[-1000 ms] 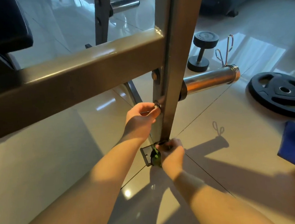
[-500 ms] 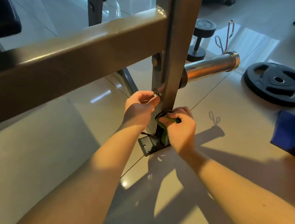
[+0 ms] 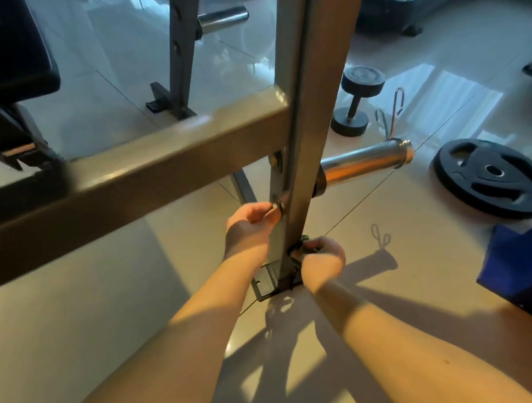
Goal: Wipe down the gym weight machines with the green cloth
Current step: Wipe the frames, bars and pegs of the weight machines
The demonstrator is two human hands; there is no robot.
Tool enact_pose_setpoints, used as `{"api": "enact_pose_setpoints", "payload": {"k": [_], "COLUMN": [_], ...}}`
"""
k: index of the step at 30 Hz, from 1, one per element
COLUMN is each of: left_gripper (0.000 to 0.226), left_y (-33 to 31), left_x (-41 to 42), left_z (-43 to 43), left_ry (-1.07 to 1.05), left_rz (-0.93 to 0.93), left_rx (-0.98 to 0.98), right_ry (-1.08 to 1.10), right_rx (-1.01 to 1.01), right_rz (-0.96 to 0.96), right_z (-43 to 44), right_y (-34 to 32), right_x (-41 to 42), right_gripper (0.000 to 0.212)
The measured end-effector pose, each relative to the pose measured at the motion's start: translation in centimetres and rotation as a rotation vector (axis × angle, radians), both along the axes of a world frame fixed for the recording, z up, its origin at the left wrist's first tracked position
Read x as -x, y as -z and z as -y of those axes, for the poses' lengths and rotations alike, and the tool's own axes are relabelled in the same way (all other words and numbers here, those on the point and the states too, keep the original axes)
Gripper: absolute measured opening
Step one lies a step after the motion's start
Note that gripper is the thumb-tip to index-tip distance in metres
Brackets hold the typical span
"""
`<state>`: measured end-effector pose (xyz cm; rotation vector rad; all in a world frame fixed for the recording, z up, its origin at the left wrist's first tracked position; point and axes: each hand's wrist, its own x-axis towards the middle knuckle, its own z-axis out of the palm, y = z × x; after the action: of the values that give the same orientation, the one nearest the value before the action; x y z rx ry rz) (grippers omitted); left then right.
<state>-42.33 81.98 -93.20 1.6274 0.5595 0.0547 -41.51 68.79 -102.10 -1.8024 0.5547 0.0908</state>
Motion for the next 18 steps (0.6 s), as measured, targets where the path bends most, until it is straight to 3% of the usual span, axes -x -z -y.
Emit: {"api": "enact_pose_setpoints", "payload": {"k": [4,6,10,12,16,18], "left_gripper": [0.025,0.023,0.021,0.026,0.06,0.063], "left_y": [-3.6,-6.6,-15.9,-21.8,-34.5,-40.2], "left_x": [3.1,5.1,8.2,9.6,12.8,14.3], "left_z": [1.2,1.5,1.8,1.8,1.9,1.7], "left_ry": [0.001,0.022,0.061,0.069,0.209,0.262], "left_rz": [-0.134,-0.158,-0.189,-0.167,-0.208,-0.215], "left_rx": [-0.056,-0.057,0.027,-0.009,-0.094,-0.124], "right_ry": [0.231,0.211,0.193,0.145,0.016,0.0], "right_rx": [-0.269,-0.361,-0.512,-0.519,-0.47,-0.485], "right_rz": [0.038,-0.015,-0.106,-0.107,-0.143,-0.182], "right_z": [-1.3,-1.6,-0.9,-0.4,0.7,0.9], "right_y": [-9.5,-14.9,-25.2,-30.8,-42.7,-48.8], "right_x": [0.9,1.9,2.8,4.1,7.8,9.4], "right_gripper": [0.029,0.018,0.02,0.021,0.015,0.018]}}
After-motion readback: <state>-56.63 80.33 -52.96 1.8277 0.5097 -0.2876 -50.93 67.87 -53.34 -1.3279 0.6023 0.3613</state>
